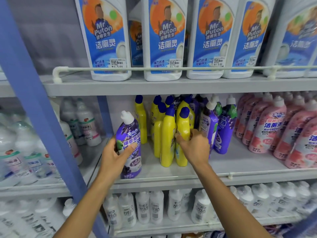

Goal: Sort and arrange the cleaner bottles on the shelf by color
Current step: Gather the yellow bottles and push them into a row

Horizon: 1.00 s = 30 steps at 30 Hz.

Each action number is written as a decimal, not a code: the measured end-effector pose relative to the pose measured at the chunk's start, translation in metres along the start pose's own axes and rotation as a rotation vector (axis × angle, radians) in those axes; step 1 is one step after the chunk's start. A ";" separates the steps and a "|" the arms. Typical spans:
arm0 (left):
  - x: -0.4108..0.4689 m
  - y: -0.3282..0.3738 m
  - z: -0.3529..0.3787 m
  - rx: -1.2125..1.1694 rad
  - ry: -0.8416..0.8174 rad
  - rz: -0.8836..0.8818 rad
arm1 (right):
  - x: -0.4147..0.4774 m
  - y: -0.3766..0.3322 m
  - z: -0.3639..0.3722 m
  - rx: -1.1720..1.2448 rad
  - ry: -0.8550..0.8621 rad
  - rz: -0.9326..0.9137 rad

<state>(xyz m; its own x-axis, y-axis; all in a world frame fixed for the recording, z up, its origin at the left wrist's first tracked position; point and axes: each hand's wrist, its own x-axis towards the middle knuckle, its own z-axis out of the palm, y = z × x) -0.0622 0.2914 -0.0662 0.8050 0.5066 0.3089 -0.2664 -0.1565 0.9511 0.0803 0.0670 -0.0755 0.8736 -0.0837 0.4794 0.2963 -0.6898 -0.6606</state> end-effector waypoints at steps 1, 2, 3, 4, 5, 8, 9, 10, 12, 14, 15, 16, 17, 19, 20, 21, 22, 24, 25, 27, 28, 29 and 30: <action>0.003 -0.001 -0.005 0.021 0.003 -0.006 | 0.000 -0.002 0.001 -0.003 -0.002 0.002; 0.005 -0.003 -0.009 0.045 0.004 -0.011 | -0.001 -0.004 0.001 -0.002 -0.006 0.006; 0.006 -0.005 -0.013 0.068 0.004 -0.014 | -0.003 -0.007 0.001 0.014 -0.014 0.006; 0.006 -0.005 -0.015 0.084 0.007 -0.018 | -0.004 -0.008 0.004 0.052 -0.027 0.014; 0.006 -0.006 -0.016 0.098 0.010 -0.021 | -0.007 -0.009 0.006 0.108 -0.044 0.031; 0.004 -0.001 -0.019 0.128 0.009 -0.013 | -0.015 -0.011 0.011 0.233 -0.100 0.102; 0.004 -0.001 -0.021 0.125 0.014 -0.007 | -0.016 -0.010 0.011 0.247 -0.102 0.108; 0.003 0.000 -0.024 0.117 0.026 0.000 | -0.017 -0.011 0.007 0.252 -0.091 0.109; -0.001 0.002 -0.031 0.107 0.070 0.016 | -0.022 -0.015 -0.008 0.286 -0.030 0.101; -0.006 0.003 -0.038 0.112 0.116 0.043 | -0.033 -0.022 -0.026 0.356 0.033 0.076; -0.008 0.005 -0.042 0.101 0.136 0.053 | -0.040 -0.027 -0.036 0.388 0.061 0.050; -0.011 0.007 -0.044 0.081 0.155 0.062 | -0.047 -0.033 -0.044 0.414 0.085 0.014; -0.013 0.010 -0.047 0.060 0.170 0.073 | -0.054 -0.039 -0.051 0.432 0.097 -0.026; -0.017 0.018 -0.051 0.032 0.185 0.098 | -0.064 -0.054 -0.054 0.467 0.058 -0.082; -0.020 0.024 -0.052 0.021 0.185 0.111 | -0.066 -0.061 -0.049 0.477 0.012 -0.098; -0.024 0.030 -0.052 0.011 0.177 0.124 | -0.067 -0.069 -0.041 0.480 -0.041 -0.110; -0.027 0.035 -0.052 0.002 0.164 0.133 | -0.068 -0.074 -0.028 0.475 -0.093 -0.118; -0.033 0.044 -0.053 -0.016 0.140 0.137 | -0.069 -0.083 0.003 0.447 -0.200 -0.139; -0.036 0.047 -0.054 -0.026 0.135 0.136 | -0.070 -0.085 0.020 0.433 -0.257 -0.150; -0.041 0.051 -0.057 -0.050 0.141 0.135 | -0.071 -0.088 0.053 0.395 -0.350 -0.141; -0.042 0.053 -0.058 -0.051 0.146 0.136 | -0.071 -0.092 0.065 0.383 -0.374 -0.125; -0.044 0.054 -0.059 -0.047 0.152 0.138 | -0.071 -0.095 0.074 0.384 -0.376 -0.115; -0.046 0.055 -0.061 -0.043 0.159 0.140 | -0.071 -0.098 0.082 0.392 -0.370 -0.112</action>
<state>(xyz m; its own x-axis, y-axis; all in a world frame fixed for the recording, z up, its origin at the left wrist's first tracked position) -0.1462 0.3110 -0.0287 0.6655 0.6106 0.4293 -0.3950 -0.2000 0.8967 0.0208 0.1996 -0.0916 0.8851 0.2819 0.3703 0.4547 -0.3543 -0.8172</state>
